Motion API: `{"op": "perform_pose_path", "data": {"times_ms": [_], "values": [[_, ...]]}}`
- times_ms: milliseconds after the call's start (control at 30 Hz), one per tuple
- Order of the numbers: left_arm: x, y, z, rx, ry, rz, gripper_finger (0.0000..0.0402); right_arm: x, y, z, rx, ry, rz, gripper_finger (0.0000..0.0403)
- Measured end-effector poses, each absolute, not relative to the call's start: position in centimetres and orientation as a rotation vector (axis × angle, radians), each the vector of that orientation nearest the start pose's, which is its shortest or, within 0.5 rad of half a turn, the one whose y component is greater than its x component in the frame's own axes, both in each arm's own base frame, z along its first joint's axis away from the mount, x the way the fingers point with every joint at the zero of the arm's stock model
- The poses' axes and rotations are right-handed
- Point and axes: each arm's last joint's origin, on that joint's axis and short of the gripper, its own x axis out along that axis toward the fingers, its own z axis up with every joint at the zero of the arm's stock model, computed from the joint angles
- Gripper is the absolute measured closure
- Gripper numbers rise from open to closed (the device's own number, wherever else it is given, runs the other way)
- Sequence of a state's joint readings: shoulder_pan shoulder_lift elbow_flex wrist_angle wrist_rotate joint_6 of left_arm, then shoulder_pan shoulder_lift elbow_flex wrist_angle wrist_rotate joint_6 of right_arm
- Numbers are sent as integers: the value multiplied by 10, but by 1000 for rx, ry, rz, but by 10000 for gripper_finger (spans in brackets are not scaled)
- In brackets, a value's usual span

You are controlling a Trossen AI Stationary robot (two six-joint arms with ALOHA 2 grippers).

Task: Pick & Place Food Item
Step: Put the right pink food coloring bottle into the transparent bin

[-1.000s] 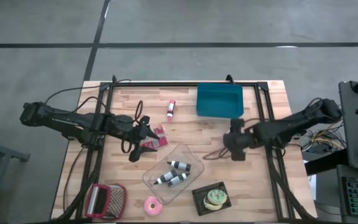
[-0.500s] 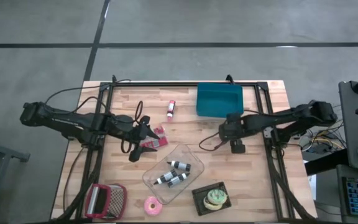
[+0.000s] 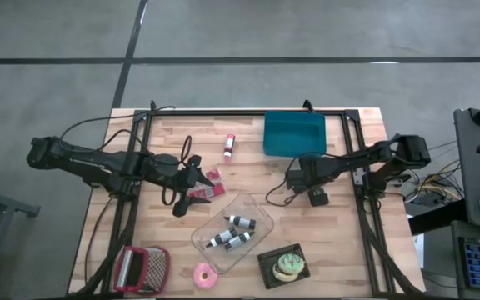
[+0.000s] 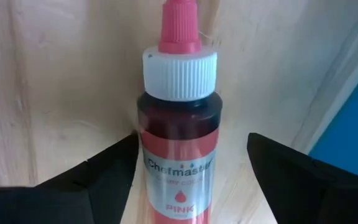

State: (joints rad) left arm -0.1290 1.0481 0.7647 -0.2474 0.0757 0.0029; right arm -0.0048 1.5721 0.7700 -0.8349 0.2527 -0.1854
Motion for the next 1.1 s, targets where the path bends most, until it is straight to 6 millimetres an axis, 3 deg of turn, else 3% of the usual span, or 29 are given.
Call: {"op": "perform_pose_path", "data": {"times_ms": [167,567,900,1100], "values": [[221,-31,272,17,531,-203,142,231,-8,140,-327,1605,-59,155],[221,-31,272,21,530,-204,142,229,-4,159,-103,1494,-86,320],[221,-31,273,21,529,-203,142,222,-4,185,-14,1346,-155,333],[222,-31,273,32,527,-203,142,221,-3,210,18,1132,-164,333]]}}
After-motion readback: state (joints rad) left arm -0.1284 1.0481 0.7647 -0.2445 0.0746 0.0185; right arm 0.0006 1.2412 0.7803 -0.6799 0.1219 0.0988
